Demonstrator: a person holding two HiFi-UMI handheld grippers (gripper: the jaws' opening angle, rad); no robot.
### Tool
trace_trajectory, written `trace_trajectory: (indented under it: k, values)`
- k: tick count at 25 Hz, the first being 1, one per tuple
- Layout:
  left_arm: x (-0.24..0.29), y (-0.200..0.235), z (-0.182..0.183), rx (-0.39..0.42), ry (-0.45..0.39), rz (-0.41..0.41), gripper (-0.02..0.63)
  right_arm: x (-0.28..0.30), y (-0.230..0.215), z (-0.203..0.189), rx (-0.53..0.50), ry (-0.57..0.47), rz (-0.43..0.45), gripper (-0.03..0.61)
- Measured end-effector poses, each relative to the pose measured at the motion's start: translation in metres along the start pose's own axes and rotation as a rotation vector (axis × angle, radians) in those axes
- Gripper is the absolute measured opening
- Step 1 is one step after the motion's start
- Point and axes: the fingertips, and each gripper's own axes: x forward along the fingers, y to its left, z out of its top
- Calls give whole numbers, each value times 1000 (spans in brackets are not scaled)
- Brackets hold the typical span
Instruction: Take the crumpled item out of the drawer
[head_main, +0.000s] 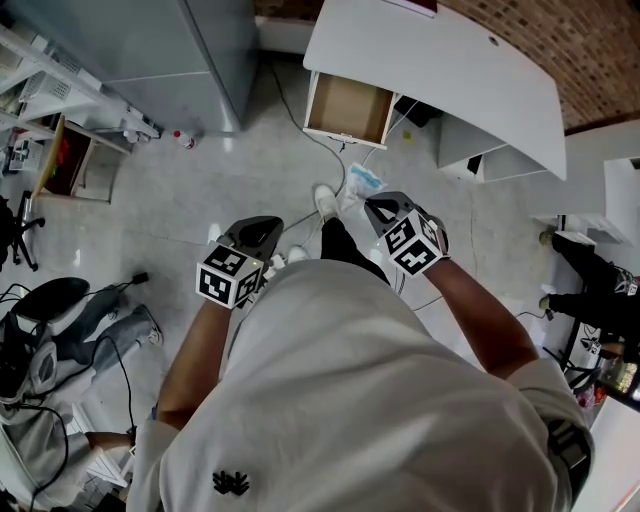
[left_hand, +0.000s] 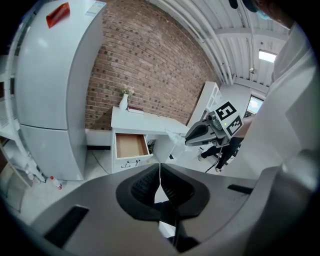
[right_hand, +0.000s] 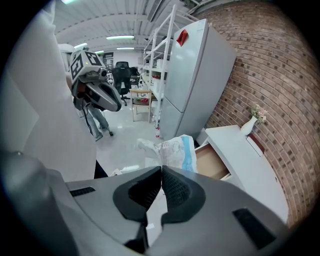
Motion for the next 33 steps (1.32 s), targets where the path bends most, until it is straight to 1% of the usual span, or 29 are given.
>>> trace_trajectory:
  k: [13,23,33]
  values:
    - [10,-10,-9,-2,14,1,26,0,1,-16,-1,8,7,29]
    - [21,-16,-6,2,27,-3,26,-3,-7,-26,14,10,8,29]
    - [28,1,3,-10,43,-10,26,10,-22,-18,24,26,16,29]
